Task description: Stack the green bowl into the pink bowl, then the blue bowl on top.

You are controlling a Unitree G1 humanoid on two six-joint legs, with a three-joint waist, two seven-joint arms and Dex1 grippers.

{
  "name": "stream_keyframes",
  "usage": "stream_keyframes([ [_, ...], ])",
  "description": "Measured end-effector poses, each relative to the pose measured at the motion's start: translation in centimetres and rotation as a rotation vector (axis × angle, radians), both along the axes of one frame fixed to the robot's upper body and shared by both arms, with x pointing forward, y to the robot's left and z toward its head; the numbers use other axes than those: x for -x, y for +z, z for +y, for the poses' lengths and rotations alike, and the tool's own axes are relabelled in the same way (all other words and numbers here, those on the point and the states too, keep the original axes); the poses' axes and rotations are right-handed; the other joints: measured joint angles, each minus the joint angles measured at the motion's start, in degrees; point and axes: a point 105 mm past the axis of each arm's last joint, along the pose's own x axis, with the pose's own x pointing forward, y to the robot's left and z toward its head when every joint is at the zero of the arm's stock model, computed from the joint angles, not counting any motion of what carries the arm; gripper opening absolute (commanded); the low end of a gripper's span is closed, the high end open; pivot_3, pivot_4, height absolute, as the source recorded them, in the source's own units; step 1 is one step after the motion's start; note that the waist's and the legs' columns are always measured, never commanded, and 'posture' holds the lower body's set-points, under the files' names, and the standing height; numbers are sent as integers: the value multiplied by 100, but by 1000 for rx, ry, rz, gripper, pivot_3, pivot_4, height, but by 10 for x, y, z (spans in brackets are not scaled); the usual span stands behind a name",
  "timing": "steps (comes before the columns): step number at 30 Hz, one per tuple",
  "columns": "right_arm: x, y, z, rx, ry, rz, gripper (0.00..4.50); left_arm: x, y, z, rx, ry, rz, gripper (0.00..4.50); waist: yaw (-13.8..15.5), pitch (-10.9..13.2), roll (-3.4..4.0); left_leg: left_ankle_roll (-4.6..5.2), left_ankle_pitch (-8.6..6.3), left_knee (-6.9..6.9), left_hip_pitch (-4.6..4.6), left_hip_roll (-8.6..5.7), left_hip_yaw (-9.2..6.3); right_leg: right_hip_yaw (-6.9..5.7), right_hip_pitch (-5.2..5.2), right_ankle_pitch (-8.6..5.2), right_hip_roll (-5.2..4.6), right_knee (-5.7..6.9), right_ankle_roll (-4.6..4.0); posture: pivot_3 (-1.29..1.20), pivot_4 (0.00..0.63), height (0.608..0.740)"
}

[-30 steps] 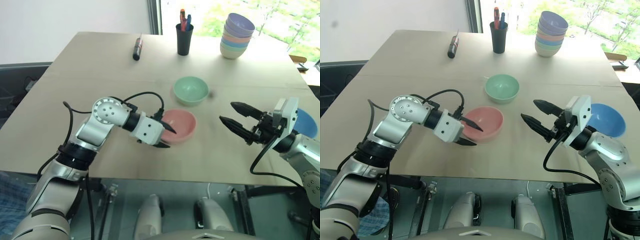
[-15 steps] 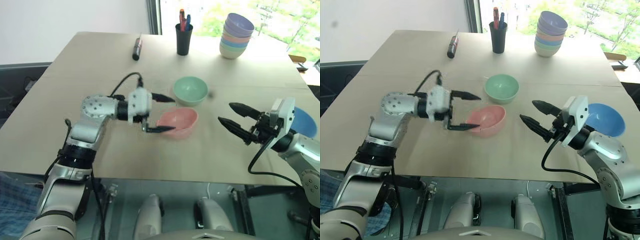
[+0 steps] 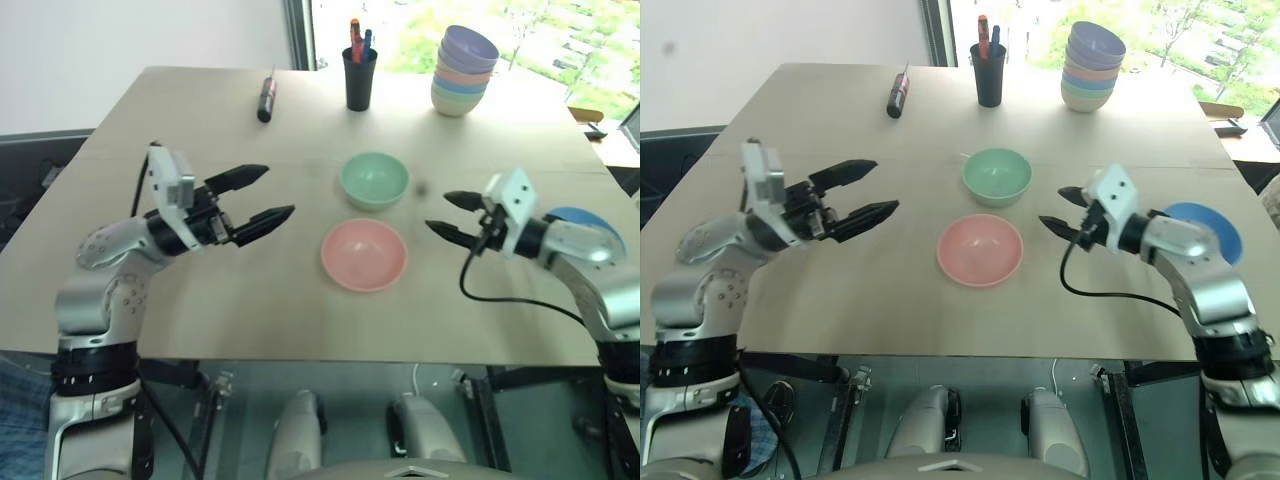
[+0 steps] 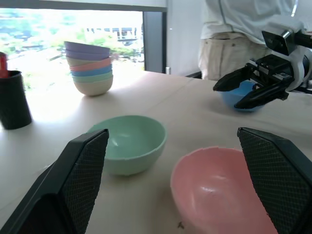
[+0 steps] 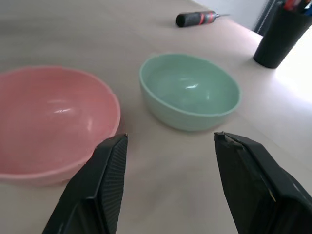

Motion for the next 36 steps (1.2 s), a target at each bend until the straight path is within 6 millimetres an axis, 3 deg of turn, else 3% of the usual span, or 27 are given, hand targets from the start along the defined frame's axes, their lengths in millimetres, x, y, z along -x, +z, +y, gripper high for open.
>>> stream_keyframes([
  [6, -44, -3, 30, 321, 117, -137, 2977, 19, -9, 23, 7, 122, 8, 4469, 6, 3, -2, 0, 0, 0, -5, 1, 12, 5, -14, 0, -3, 1, -1, 0, 150, 740],
  [13, -70, -7, 46, 568, 219, -238, 2977, 32, -9, 33, 11, 187, 0, 4469, 1, 3, -1, -1, 0, -4, -6, 2, 15, 6, -17, 0, -4, 3, -3, 0, 150, 740],
  [26, -84, -39, 63, 810, 341, -228, 2977, 53, -13, 38, 29, 259, 11, 4469, -33, 4, 1, -3, 1, -15, 1, 4, 23, 10, -20, 0, -5, 4, -5, 0, 150, 740],
  [27, -84, -39, 65, 815, 343, -233, 2466, 54, -13, 38, 32, 266, 8, 4500, -36, 4, 1, -4, 2, -15, 1, 4, 24, 10, -20, 0, -5, 4, -5, 0, 150, 740],
  [31, -86, -38, 70, 829, 351, -248, 1419, 57, -12, 38, 43, 280, -1, 4500, -43, 4, 1, -13, 6, -16, 1, 4, 24, 9, -20, 0, -6, 4, -5, 0, 150, 740],
  [34, -86, -41, 71, 842, 359, -246, 59, 59, -15, 39, 48, 286, 3, 4500, -51, 4, 1, -13, 6, -17, 1, 4, 24, 10, -20, 1, -7, 4, -6, 0, 150, 740],
  [36, -86, -43, 70, 850, 363, -244, 59, 59, -16, 39, 56, 291, 3, 4500, -58, 4, 1, -13, 6, -18, 1, 4, 25, 10, -21, 1, -7, 4, -6, 0, 150, 740],
])
